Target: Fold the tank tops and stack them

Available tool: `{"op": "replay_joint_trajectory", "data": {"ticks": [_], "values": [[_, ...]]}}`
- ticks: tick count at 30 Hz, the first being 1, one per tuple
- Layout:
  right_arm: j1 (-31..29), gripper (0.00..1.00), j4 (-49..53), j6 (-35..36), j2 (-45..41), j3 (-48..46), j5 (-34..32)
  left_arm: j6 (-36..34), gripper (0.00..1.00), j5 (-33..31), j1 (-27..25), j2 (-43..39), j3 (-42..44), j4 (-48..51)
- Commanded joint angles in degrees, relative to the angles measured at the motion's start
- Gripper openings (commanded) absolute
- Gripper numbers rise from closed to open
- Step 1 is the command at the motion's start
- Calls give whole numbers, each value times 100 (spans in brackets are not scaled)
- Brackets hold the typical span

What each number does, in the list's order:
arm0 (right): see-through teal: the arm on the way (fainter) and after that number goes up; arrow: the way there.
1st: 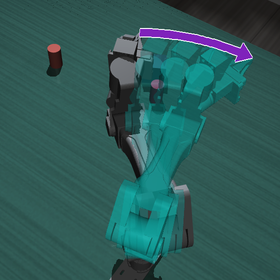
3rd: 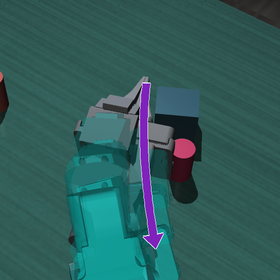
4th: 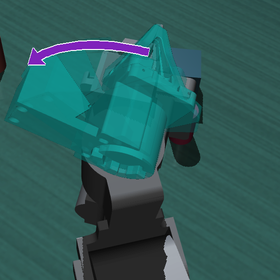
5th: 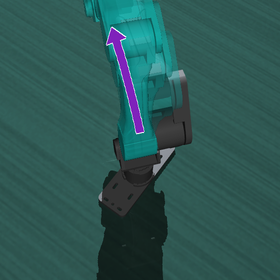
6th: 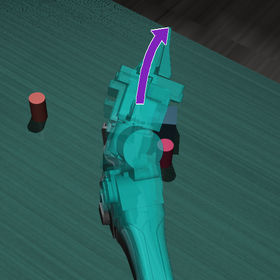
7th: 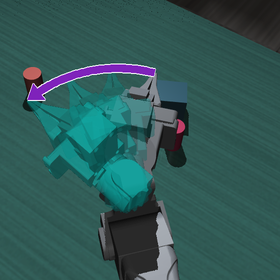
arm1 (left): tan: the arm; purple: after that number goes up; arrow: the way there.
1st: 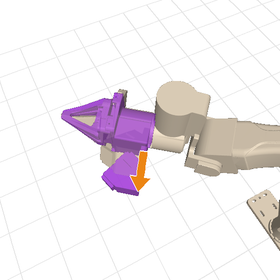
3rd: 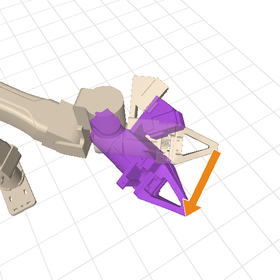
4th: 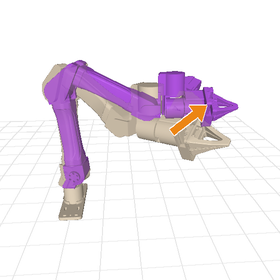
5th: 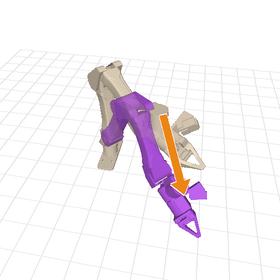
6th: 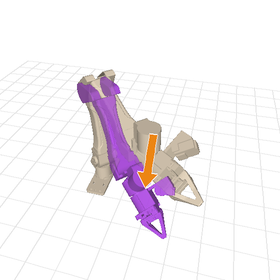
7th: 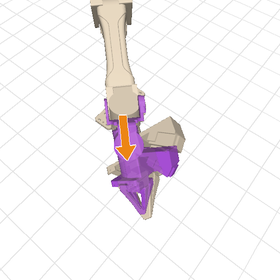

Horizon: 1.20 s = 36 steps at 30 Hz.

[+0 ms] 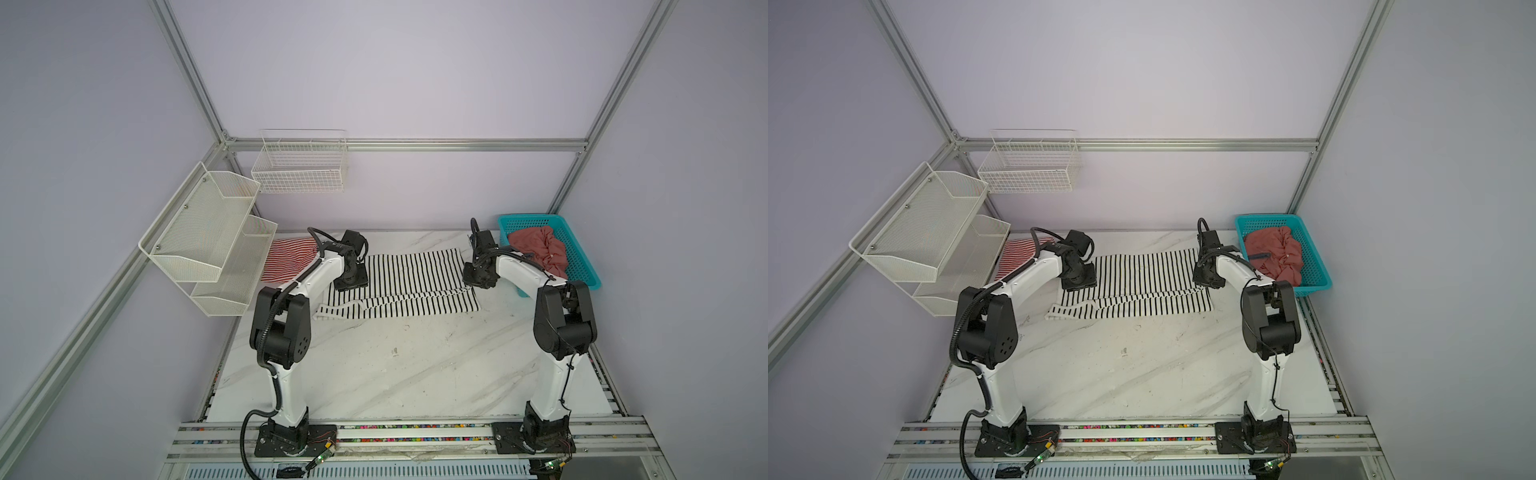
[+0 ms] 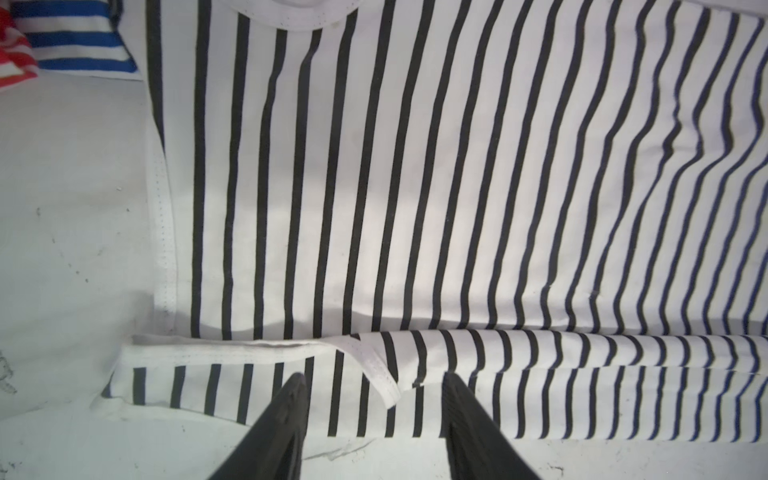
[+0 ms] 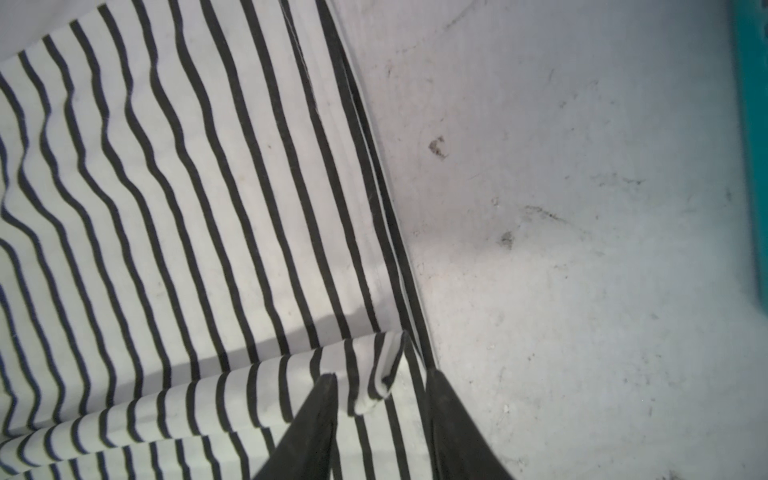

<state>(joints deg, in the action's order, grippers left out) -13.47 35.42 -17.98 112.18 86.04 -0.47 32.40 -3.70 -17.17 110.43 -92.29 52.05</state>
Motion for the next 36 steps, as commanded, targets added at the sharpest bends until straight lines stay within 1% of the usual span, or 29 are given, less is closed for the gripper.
{"op": "replay_joint_trajectory", "data": {"ticks": [1, 3, 6, 9, 12, 16, 20, 27, 36], "values": [[-14, 27, -288, -156, -529, -374, 422, 58, 42, 236, -86, -515, -29, -106], [-111, 20, -403, -205, -620, -628, 504, 86, 36, 490, -210, -646, 301, -224], [-336, 13, -473, -257, -618, -886, 511, 156, 29, 607, -477, -743, 728, -340], [-529, 9, -638, -309, -521, -1074, 621, 195, 24, 704, -690, -689, 1035, -408], [-646, 5, -767, -373, -339, -1139, 697, 229, 20, 813, -783, -527, 1193, -467], [-705, 5, -883, -400, -134, -1075, 777, 245, 20, 853, -802, -331, 1231, -574], [-709, 5, -931, -400, 38, -912, 775, 190, 24, 775, -792, -115, 1011, -567], [-706, 5, -973, -408, 283, -717, 778, 99, 25, 826, -789, 266, 657, -509], [-708, 5, -1019, -474, 658, -306, 726, 91, 25, 801, -779, 305, 494, -471]]}}
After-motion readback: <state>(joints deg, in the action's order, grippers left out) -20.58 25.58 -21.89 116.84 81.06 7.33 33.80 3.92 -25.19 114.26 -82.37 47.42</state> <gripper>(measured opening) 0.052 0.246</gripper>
